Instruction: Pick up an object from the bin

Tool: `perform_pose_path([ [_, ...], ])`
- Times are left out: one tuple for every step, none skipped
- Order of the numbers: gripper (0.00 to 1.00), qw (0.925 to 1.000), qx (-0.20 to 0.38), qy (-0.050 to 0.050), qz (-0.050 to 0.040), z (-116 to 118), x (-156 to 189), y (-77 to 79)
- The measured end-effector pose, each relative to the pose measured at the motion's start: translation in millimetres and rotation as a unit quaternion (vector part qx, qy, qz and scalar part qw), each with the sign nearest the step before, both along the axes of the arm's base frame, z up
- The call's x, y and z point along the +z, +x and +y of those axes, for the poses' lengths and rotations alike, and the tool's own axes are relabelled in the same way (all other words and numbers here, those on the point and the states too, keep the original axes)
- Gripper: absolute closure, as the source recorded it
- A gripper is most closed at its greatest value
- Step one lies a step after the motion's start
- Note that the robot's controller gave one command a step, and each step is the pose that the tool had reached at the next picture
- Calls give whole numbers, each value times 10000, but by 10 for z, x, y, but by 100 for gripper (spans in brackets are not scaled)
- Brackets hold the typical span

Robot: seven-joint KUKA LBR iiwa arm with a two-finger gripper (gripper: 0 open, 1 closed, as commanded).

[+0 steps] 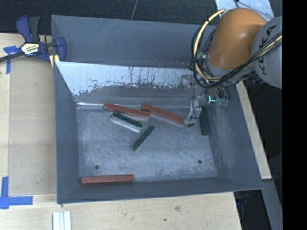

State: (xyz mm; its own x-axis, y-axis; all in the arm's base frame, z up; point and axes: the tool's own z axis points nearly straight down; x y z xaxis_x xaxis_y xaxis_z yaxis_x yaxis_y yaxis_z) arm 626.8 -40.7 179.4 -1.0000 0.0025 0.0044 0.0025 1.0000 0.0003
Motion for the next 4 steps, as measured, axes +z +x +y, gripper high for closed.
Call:
perform_pose_path([
  [0,10000,5,-3,-43,0,50,18],
  [0,9979,-641,-1,-52,59,-461,12],
  [0,9975,-700,-5,-32,7,-600,-38],
  [0,9856,-1693,-3,-49,118,-434,-15],
])
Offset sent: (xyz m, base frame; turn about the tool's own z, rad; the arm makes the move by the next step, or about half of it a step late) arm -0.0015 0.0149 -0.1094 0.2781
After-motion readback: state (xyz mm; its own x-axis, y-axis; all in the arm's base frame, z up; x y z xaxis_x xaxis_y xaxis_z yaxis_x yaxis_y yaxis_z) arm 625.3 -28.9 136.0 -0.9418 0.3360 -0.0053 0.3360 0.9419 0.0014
